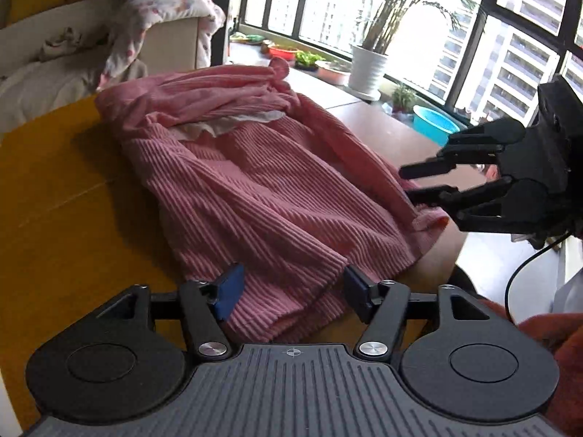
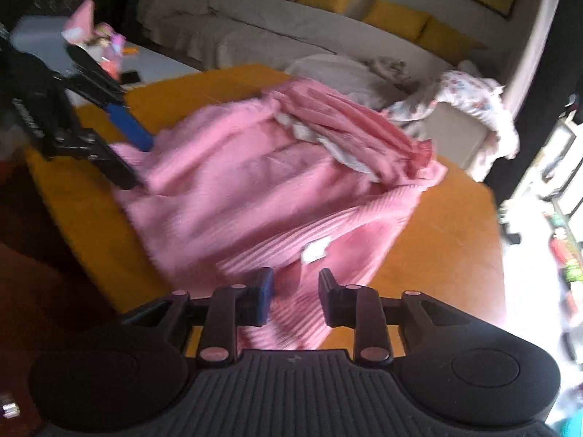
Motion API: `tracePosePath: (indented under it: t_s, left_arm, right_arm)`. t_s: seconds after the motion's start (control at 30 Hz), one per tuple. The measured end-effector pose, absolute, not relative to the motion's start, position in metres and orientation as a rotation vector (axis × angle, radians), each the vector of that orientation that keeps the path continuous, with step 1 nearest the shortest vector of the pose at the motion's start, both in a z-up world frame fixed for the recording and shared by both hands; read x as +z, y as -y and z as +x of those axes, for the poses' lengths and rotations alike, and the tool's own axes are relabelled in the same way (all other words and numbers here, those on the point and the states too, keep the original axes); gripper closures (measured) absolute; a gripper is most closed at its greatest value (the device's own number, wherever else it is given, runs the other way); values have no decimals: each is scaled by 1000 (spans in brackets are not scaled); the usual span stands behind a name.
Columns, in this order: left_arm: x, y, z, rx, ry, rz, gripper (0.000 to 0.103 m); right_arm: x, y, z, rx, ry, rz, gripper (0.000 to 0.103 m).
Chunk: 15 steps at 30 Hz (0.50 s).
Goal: Fold clothes
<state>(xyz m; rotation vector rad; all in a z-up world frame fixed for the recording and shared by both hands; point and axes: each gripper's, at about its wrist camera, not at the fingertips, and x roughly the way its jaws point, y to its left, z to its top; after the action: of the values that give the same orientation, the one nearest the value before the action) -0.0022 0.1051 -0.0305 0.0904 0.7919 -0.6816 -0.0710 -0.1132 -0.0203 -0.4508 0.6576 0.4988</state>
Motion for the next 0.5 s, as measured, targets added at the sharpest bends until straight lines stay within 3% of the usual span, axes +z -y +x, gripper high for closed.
tracePosePath:
  t_s: [0.03,0.1,0.3,0.33,0.37,0.4,0.43,0.5]
  left_arm:
    - [-28,-108,-5,-685,-785,88,24]
    - [-27,-111,-11,-692,-775,104,15]
    - [-30,-102,-20,-721,-775,165,11]
    - [-30,-99,-20,-723,-772,179,10]
    - [-31,-96,-21,-723,-769,191,10]
    - [-31,-95,-21,-719,-764,202,9]
    - [-31,-94,-22,-715,-758,212,9]
    - [-31,-93,-23,-707,-747,233,8]
  right_arm:
    - [-17,114,-76,523,-653,-444,58]
    - [-16,111,-88,556,-636,-463,49]
    - [-31,89,-96,599,-623,-481,39]
    - [-31,87,-93,572,-613,-480,42]
    - [-31,84,-90,544,-604,-478,54]
    - [-26,87,-84,522,-604,-441,89]
    - [-21,90,-79,499,-604,-401,95]
    - [-7,103,-69,476,-591,-302,95]
